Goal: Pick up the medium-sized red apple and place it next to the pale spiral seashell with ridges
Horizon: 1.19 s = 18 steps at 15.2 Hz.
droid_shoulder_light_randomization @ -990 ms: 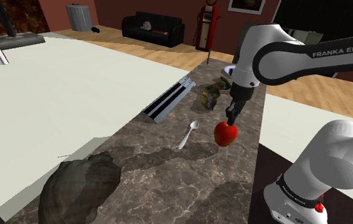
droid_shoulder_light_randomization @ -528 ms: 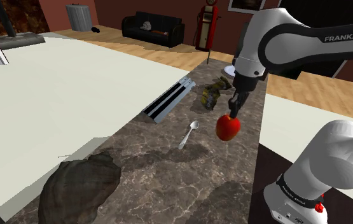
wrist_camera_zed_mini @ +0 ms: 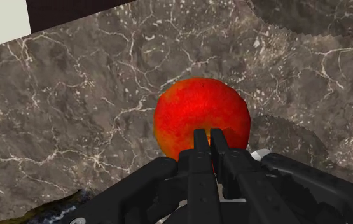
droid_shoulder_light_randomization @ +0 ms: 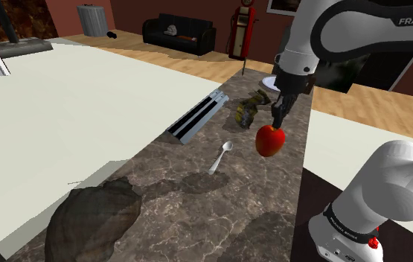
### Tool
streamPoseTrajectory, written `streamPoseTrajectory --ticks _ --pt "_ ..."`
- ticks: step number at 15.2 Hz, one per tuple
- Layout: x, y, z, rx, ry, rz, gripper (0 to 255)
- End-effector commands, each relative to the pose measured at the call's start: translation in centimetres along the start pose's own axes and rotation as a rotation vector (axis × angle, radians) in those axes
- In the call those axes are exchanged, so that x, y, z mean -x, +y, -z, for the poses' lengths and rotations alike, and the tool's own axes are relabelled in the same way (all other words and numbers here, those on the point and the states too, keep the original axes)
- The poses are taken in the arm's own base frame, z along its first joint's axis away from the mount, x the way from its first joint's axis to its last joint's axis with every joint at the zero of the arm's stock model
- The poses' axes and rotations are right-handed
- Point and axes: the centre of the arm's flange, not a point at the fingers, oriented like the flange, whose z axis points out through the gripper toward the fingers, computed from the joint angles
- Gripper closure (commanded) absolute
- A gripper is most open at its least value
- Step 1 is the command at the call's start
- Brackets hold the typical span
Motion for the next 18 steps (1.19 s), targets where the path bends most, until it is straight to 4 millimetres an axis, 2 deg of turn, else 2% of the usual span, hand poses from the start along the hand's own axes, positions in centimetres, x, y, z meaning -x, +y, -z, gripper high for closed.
streamPoseTrajectory --ticks 1,18 --pt "0.0 0.0 1.1 0.0 0.0 0.0 255" --pt "0.4 -0.6 10.1 0.0 0.0 0.0 255"
